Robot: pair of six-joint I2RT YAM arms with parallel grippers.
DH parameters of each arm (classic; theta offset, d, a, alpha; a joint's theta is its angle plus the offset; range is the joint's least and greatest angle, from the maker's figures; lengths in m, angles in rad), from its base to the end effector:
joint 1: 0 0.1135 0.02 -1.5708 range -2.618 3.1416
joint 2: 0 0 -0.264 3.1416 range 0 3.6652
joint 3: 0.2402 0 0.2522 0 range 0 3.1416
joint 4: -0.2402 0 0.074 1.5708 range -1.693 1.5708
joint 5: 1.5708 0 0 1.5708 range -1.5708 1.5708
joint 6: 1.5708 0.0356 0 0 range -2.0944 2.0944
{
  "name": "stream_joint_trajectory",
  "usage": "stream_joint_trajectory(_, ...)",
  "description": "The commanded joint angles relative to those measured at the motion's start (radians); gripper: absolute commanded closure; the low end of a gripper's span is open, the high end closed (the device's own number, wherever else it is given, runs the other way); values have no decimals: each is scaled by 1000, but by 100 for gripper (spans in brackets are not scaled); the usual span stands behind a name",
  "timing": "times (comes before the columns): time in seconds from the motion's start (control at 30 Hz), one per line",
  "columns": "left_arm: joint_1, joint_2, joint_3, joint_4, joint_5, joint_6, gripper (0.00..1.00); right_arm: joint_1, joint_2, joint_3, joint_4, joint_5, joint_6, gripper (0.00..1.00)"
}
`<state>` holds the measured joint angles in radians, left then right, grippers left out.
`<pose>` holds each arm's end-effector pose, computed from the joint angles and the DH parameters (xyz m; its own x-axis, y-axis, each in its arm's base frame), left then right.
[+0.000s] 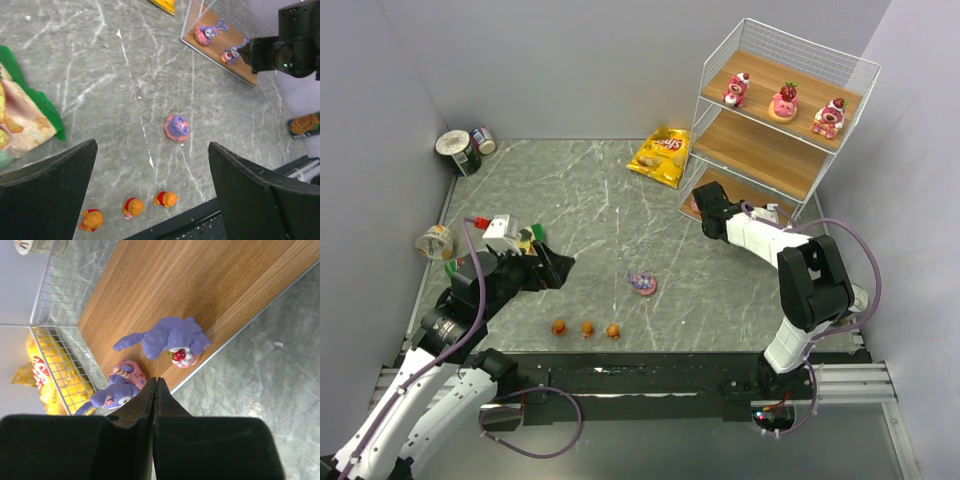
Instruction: Place and organize the plastic toys onto the shelf
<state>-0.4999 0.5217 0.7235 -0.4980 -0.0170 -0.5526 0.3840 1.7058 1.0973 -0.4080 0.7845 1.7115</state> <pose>0.1090 -0.0589 0.3210 -0.4621 -0.3456 -0.8167 0.2613 0.8270 -0.4978 0.3275 0.1052 0.2000 0.1894 0.8323 -0.5209 0.7694 0.2038 0.6054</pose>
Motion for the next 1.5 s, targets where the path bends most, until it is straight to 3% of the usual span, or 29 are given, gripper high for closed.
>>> stream_joint_trajectory(0.0,53,9,-4,24,55,22,1,4,43,70,-141,48,-15,100)
stream_joint_trajectory(0.4,57,26,-9,27,54,17,1,27,101,159,-310,110,53,100)
stream_joint_trajectory(0.53,58,27,-12,29,51,20,1,35,83,135,-269,122,5,100)
stream_joint_trajectory(0.63,58,46,-12,36,54,29,1,49,29,95,-203,119,-91,100)
stream_joint_trajectory(0.77,58,112,8,48,94,1,1,73,-118,-3,-53,60,-396,100)
stream_joint_trajectory(0.9,57,175,-16,224,231,-142,7,79,-375,-109,23,-69,-591,100)
stream_joint_trajectory(0.93,55,208,-25,322,244,-212,12,79,-421,-153,61,-112,-698,100)
stream_joint_trajectory(1.0,28,280,-44,433,218,-291,20,90,-547,-174,72,-218,-748,96)
stream_joint_trajectory(1.17,-81,519,31,682,192,-375,26,108,-716,-125,-38,-393,-900,87)
stream_joint_trajectory(1.47,-201,1107,431,872,210,-492,36,124,-1018,-28,-170,-663,-1079,77)
